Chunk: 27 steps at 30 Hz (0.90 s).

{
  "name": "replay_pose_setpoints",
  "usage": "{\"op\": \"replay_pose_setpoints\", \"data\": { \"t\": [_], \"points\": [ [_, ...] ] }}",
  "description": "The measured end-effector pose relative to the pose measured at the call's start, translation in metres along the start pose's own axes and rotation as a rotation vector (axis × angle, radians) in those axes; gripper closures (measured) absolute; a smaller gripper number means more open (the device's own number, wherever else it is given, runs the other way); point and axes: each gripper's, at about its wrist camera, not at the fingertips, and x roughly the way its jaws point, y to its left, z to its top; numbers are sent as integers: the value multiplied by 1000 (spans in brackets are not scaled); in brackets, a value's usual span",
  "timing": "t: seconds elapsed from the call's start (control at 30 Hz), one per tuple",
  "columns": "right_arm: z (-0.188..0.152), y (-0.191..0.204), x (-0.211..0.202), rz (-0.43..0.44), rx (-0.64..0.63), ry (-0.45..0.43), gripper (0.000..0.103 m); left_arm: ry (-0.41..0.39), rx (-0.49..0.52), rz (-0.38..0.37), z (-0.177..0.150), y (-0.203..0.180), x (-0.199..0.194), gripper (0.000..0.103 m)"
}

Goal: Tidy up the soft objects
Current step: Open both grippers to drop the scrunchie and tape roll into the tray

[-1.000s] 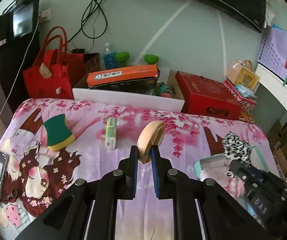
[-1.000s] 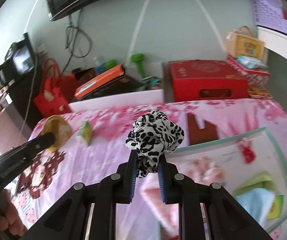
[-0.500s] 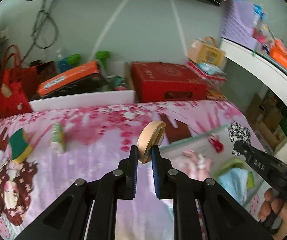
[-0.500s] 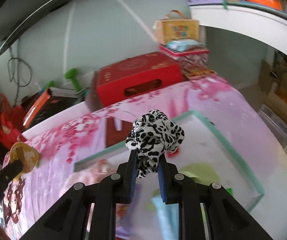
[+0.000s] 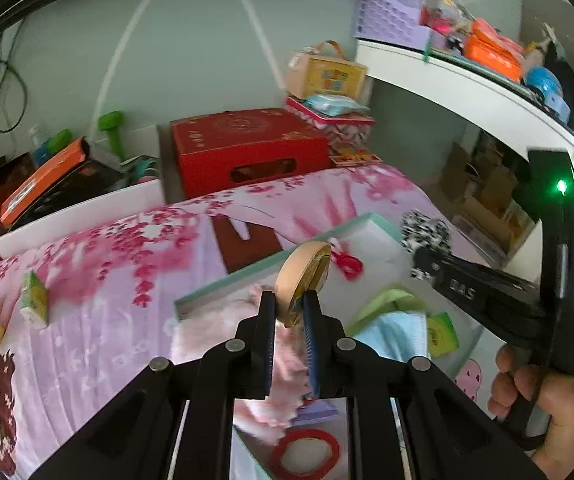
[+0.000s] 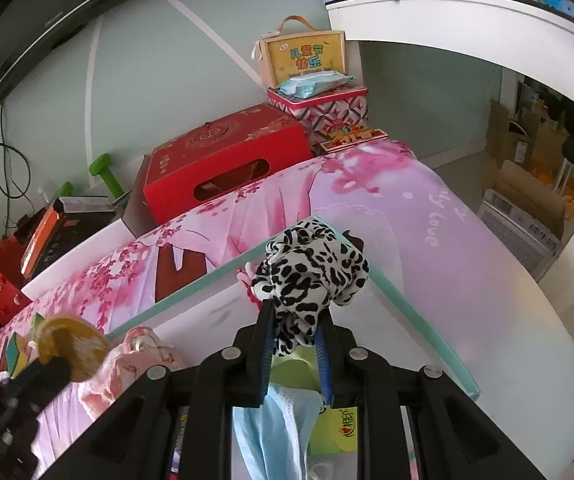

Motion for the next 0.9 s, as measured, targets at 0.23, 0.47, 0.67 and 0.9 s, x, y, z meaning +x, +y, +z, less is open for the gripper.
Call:
{"op": "replay_pose_setpoints", "data": {
  "t": [0.23,0.47,0.67,0.9],
  "points": [
    [-9,7,24,13,-18,83,83,99,0,-13,-13,-7,34,89],
    [-17,9,40,-1,-34,140,82,169,-23,-8,-24,-1,56,88],
    [-19,13,46,-15,-55,165,80,196,-31,-6,-28,0,62,87],
    [-18,15,46,-16,-58,175,78,215,-44,-7,-29,0,65,85]
  ]
}}
